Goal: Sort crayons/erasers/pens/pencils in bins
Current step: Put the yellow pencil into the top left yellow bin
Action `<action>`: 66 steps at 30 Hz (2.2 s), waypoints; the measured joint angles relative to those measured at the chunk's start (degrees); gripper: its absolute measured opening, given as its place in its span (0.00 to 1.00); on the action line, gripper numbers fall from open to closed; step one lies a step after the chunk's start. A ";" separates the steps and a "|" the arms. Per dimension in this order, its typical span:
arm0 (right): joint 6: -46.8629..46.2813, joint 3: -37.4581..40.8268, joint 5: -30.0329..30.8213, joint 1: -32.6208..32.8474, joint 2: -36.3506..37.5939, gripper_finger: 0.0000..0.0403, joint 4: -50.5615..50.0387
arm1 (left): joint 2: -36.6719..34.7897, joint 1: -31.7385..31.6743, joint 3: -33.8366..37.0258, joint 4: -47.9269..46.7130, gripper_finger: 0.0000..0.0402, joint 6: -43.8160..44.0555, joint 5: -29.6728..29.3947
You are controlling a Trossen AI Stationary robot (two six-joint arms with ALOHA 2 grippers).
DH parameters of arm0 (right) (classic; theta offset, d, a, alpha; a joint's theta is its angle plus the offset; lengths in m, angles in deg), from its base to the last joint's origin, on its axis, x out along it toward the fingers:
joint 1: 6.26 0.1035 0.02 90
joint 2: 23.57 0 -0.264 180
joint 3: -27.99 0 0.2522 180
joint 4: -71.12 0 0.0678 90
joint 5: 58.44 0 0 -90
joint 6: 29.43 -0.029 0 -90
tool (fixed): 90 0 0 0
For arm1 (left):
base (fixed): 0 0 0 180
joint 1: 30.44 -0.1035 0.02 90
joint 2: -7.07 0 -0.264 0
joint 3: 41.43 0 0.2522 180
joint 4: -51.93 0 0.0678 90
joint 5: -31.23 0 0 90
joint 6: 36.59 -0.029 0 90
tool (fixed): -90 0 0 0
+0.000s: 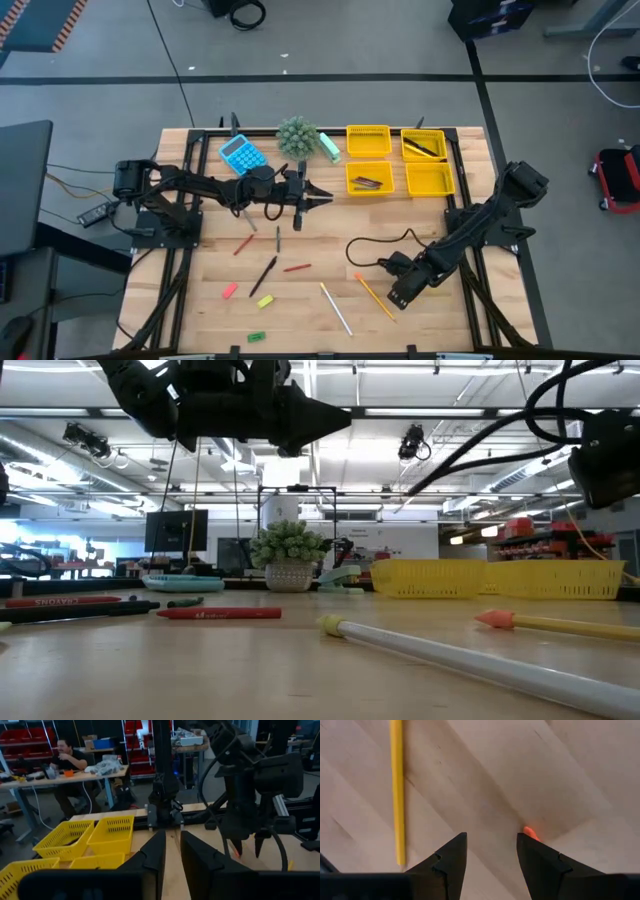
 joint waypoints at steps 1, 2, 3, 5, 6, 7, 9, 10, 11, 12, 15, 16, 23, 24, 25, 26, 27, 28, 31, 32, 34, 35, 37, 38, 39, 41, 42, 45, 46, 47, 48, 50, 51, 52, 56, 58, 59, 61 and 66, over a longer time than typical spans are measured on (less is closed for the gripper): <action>0.02 -0.06 -0.16 0.00 -0.03 0.44 -0.66 | 0.01 0.10 0.00 -0.07 0.18 -0.04 -0.02; 0.05 -0.05 -0.47 0.00 -0.03 0.44 -1.22 | 0.01 0.14 -0.01 -0.03 0.18 -0.10 0.00; 0.27 -0.10 -0.67 0.00 0.00 0.44 -0.99 | 0.01 0.14 0.00 0.09 0.19 -0.25 0.00; 0.95 -0.45 -0.63 0.00 0.58 0.44 -1.73 | 0.01 0.19 0.01 0.17 0.19 -0.44 0.04; 1.27 -0.92 -0.45 0.00 0.89 0.44 -2.34 | 0.01 0.19 0.01 0.25 0.19 -0.53 0.04; 1.56 -1.43 -0.05 0.00 1.22 0.44 -2.93 | 0.01 0.16 0.01 0.27 0.19 -0.53 0.00; 2.59 -2.70 1.01 0.00 1.71 0.44 -5.47 | 0.01 0.08 0.01 0.62 0.20 -1.31 0.00; 3.33 -3.47 1.35 0.00 1.76 0.44 -7.08 | 0.01 0.08 0.01 0.69 0.20 -1.79 -0.01; 4.16 -4.31 1.64 0.00 1.76 0.44 -8.76 | 0.01 0.08 0.01 0.70 0.20 -2.02 -0.01; 4.89 -5.04 2.05 0.01 1.76 0.44 -10.38 | 0.01 0.08 0.01 0.83 0.20 -2.06 -0.01; 5.88 -5.39 3.28 0.30 1.75 0.44 -12.04 | 0.01 0.08 0.01 1.40 0.20 -2.18 0.00; 6.47 -5.30 3.94 0.60 1.74 0.44 -12.01 | 0.01 0.08 0.01 1.38 0.20 -2.47 0.00; 12.03 -5.07 5.45 4.09 -3.15 0.44 -12.47 | 0.01 0.08 0.01 1.22 0.20 -3.10 0.00; 12.04 -5.07 5.43 4.31 -3.63 0.44 -12.47 | 0.01 0.08 0.01 1.24 0.20 -3.11 0.00; 11.98 -5.07 5.42 4.54 -3.94 0.44 -12.47 | 0.01 0.08 0.01 1.24 0.20 -3.09 0.00; 11.82 -5.07 5.42 4.65 -4.18 0.44 -12.44 | 0.01 0.09 0.01 1.21 0.20 -3.10 0.00; 11.76 -5.07 5.42 4.76 -4.36 0.44 -12.33 | 0.01 0.08 0.01 1.22 0.20 -3.13 0.00; 11.73 -5.07 5.42 4.88 -4.51 0.44 -12.33 | 0.01 0.08 0.01 1.22 0.20 -3.11 0.00; 11.64 -5.07 5.14 5.14 -4.84 0.43 -12.32 | 0.01 0.08 0.01 1.17 0.21 -3.11 0.00; 11.64 -5.07 5.18 5.25 -4.86 0.42 -12.34 | 0.01 0.08 0.01 1.17 0.21 -3.11 0.00; 11.64 -5.07 5.63 5.33 -4.86 0.39 -12.36 | 0.01 0.08 0.01 1.15 0.22 -3.11 0.00; 11.64 -5.07 5.93 5.33 -4.86 0.37 -12.40 | 0.01 0.08 0.01 1.15 0.22 -3.11 0.00; 11.64 -5.07 6.93 5.29 -4.86 0.31 -12.45 | 0.01 0.08 0.01 1.13 0.21 -3.09 0.00; 11.68 -5.07 7.45 5.29 -4.89 0.28 -12.45 | 0.01 0.08 0.01 1.13 0.21 -3.09 0.00; 11.85 -5.07 7.74 5.30 -5.08 0.25 -12.42 | 0.01 0.08 0.01 1.13 0.21 -3.11 0.00; 12.32 -5.15 7.84 5.32 -5.55 0.20 -12.14 | 0.01 0.08 0.01 1.11 0.20 -3.09 0.00; 12.84 -5.22 7.90 5.33 -5.80 0.17 -11.93 | 0.01 0.08 0.01 1.13 0.20 -3.10 0.00; 14.59 -5.12 8.15 5.57 -6.15 0.13 -11.44 | 0.01 0.09 0.01 1.12 0.21 -3.07 0.00; 14.65 -4.96 8.21 5.71 -6.17 0.12 -11.27 | 0.01 0.10 0.01 1.12 0.21 -3.07 0.00; 14.55 -4.88 8.32 5.73 -6.17 0.12 -11.26 | 0.01 0.14 0.01 1.11 0.22 -3.07 0.00; 14.49 -4.89 8.30 5.77 -6.19 0.12 -11.35 | 0.01 0.15 0.01 1.08 0.22 -3.07 0.00; 14.59 -4.87 8.40 6.33 -6.22 0.12 -11.44 | 0.01 0.17 0.01 1.06 0.22 -3.05 0.00; 14.57 -4.87 8.74 6.46 -6.24 0.12 -11.42 | 0.01 0.17 0.01 0.89 0.23 -3.05 0.00; 14.41 -4.85 8.93 6.71 -6.24 0.12 -11.43 | -0.01 0.17 0.01 0.63 0.23 -3.05 0.00; 14.24 -4.83 9.25 7.11 -6.28 0.12 -11.69 | -0.01 0.17 0.01 0.25 0.22 -3.07 0.00; 14.24 -4.83 9.30 7.10 -5.92 0.12 -11.69 | -0.01 0.17 0.01 0.21 0.21 -3.05 0.00; 14.24 -4.80 9.44 6.94 -5.60 0.12 -11.64 | -0.01 0.17 0.01 0.21 0.21 -3.06 0.00; 14.39 -4.64 10.06 6.52 -4.78 0.12 -11.76 | -0.01 0.17 0.01 0.21 0.21 -3.05 0.00; 16.34 -4.57 15.00 4.20 -0.54 0.12 -12.08 | -0.01 0.17 0.01 -0.10 0.21 -3.05 0.00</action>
